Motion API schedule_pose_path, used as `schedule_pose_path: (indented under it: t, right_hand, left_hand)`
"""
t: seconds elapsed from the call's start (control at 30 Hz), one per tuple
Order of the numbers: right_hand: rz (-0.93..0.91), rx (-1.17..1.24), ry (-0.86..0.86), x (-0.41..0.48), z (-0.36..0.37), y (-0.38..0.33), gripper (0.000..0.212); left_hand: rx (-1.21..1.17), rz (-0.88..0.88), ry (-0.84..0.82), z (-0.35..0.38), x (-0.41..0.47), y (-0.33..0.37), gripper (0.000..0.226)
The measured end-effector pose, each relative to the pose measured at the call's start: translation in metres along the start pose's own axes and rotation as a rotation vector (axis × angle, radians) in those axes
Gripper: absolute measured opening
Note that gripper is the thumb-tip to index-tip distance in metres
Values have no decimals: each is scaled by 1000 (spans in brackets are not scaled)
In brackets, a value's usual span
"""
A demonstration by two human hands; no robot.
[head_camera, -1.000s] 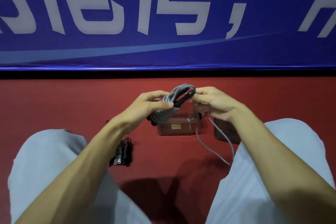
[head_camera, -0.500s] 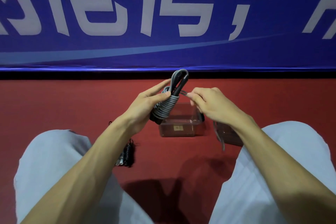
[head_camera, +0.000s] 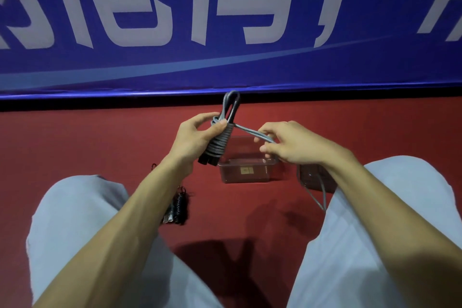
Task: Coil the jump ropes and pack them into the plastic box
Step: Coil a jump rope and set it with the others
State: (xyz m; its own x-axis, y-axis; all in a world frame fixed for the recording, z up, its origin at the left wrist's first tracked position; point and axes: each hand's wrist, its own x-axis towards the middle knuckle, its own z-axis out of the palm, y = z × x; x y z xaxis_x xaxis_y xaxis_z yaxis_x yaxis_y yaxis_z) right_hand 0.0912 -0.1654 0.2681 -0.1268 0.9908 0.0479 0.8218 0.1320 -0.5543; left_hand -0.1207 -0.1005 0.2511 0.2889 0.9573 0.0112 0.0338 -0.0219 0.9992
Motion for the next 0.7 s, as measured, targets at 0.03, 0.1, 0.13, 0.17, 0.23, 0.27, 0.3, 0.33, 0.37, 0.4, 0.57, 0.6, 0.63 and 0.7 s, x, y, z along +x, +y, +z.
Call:
schedule_pose_path:
  t: [0.03, 0.1, 0.13, 0.17, 0.23, 0.27, 0.3, 0.33, 0.37, 0.4, 0.57, 0.6, 0.63, 0.7]
  right_hand:
    - [-10, -97, 0, -1, 1, -1, 11]
    - [-60, -273, -5, -3, 4, -4, 7]
    - [-110, -357, 3, -5, 5, -6, 5]
    - [-171, -441, 18, -6, 7, -9, 5]
    - [-308, -579, 80, -9, 11, -13, 16]
    - [-367, -634, 116, -10, 13, -15, 25]
    - [-422, -660, 148, -10, 15, -17, 34]
    - [-479, -661, 174, -10, 16, -17, 39]
    - [-525, -648, 203, -8, 18, -18, 39]
    - [-560, -611, 234, -6, 20, -18, 35]
    - [-534, -388, 421, -1, 20, -15, 15]
    - [-480, -353, 460, -1, 20, -13, 20]
    - [-407, -316, 480, 0, 19, -12, 25]
    - [-250, -223, 490, 2, 19, -8, 30]
  left_hand:
    - [129, 53, 19, -1, 2, -4, 40]
    - [400, 139, 50, -2, 5, -11, 46]
    - [517, 160, 59, -3, 6, -13, 48]
    - [607, 172, 55, -3, 7, -13, 51]
    - [731, 173, 13, -2, 8, -13, 55]
    - [792, 177, -9, -2, 8, -12, 55]
    - [852, 178, -34, -2, 8, -11, 55]
    - [899, 183, -75, -1, 7, -11, 55]
    - [920, 188, -135, -1, 6, -11, 54]
    - [913, 196, -203, -1, 5, -11, 51]
    - [757, 164, -462, 0, 2, -9, 41]
    - [751, 177, -494, 1, 1, -10, 40]
    - [740, 186, -518, 1, 1, -11, 39]
    - [680, 187, -544, 3, 0, -12, 38]
